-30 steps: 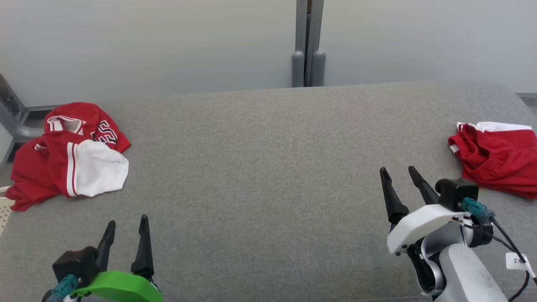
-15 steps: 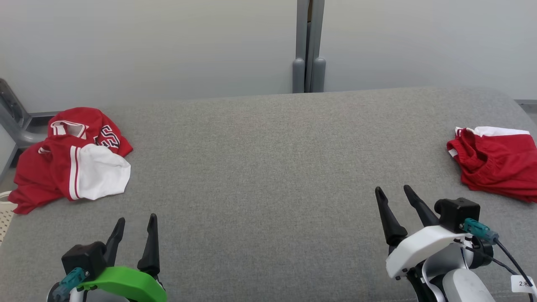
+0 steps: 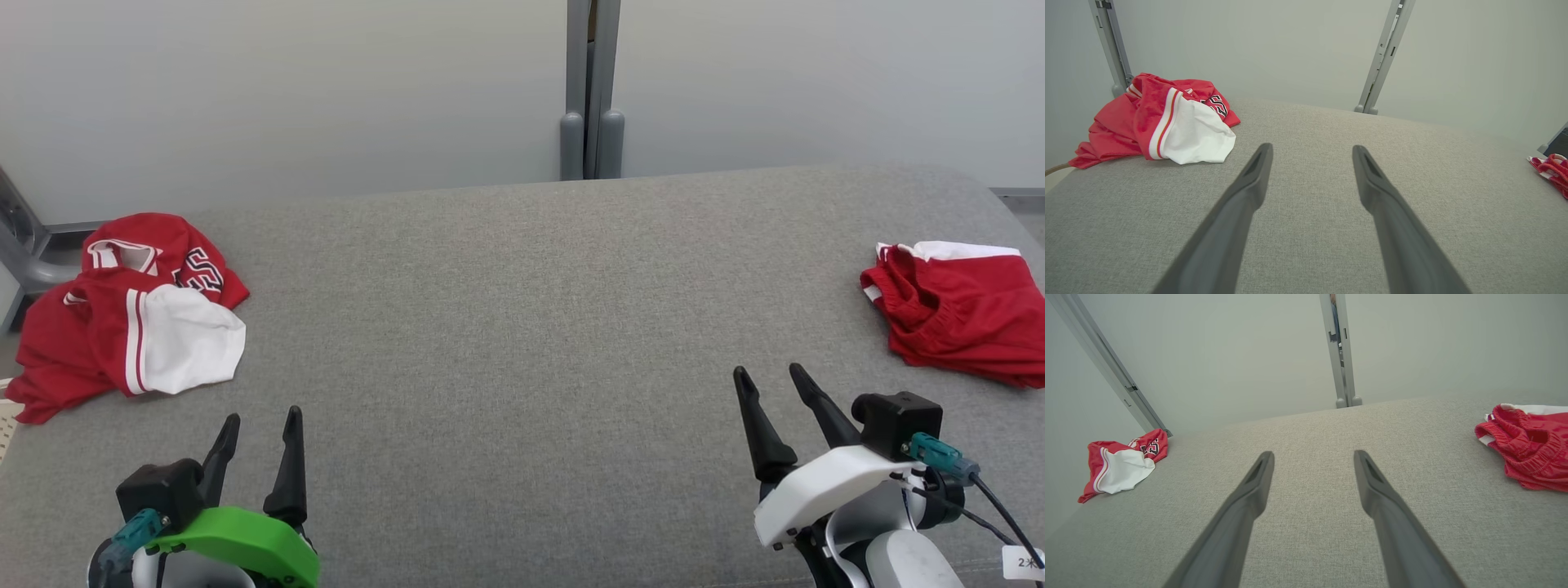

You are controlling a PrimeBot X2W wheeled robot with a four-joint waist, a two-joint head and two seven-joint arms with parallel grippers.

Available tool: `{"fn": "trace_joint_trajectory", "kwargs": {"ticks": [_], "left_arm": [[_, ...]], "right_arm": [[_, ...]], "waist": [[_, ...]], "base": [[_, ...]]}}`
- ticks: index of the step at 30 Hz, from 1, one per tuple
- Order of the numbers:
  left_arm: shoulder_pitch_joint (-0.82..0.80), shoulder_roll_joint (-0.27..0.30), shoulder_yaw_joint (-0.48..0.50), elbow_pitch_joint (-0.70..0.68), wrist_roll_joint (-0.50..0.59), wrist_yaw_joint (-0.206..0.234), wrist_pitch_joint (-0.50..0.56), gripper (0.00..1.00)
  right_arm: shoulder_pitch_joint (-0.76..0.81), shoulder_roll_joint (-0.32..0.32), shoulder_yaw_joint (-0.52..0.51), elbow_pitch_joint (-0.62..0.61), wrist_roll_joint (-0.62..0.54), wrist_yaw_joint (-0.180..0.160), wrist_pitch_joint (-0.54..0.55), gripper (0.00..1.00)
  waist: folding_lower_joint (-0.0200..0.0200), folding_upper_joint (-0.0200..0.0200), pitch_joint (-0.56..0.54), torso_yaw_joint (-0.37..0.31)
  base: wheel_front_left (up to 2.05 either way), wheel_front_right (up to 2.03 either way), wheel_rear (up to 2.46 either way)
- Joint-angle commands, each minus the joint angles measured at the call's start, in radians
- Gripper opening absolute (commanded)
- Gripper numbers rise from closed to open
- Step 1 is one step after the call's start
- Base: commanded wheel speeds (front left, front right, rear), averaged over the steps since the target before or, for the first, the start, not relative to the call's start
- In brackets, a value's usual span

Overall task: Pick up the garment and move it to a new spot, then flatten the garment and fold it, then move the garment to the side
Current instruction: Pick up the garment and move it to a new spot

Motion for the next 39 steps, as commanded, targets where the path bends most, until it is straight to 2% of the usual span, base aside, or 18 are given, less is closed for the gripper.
{"fn": "trace_joint_trajectory", "kwargs": {"ticks": [1, 30, 35, 39], "left_arm": [[0.005, -0.002, 0.002, -0.001, 0.005, 0.005, -0.005, 1.00], [0.010, -0.001, -0.004, -0.021, -0.002, 0.016, -0.007, 1.00], [0.003, 0.001, -0.006, -0.024, 0.000, 0.016, -0.005, 1.00], [-0.005, 0.006, -0.004, -0.026, 0.005, 0.018, -0.003, 1.00]], "right_arm": [[0.000, -0.001, -0.003, -0.007, -0.007, 0.000, -0.004, 1.00], [-0.033, -0.001, -0.023, 0.002, -0.026, 0.000, -0.020, 1.00], [-0.029, -0.001, -0.025, 0.001, -0.027, 0.000, -0.020, 1.00], [-0.020, -0.001, -0.026, -0.004, -0.024, 0.000, -0.019, 1.00]], "waist": [[0.0001, 0.0000, 0.000, 0.000], [0.0001, 0.0000, 0.008, 0.020], [0.0001, 0.0000, 0.009, 0.043], [0.0001, 0.0000, 0.012, 0.087]], "base": [[0.00, 0.00, 0.00], [0.00, 0.00, 0.00], [0.00, 0.00, 0.00], [0.00, 0.00, 0.00]]}}
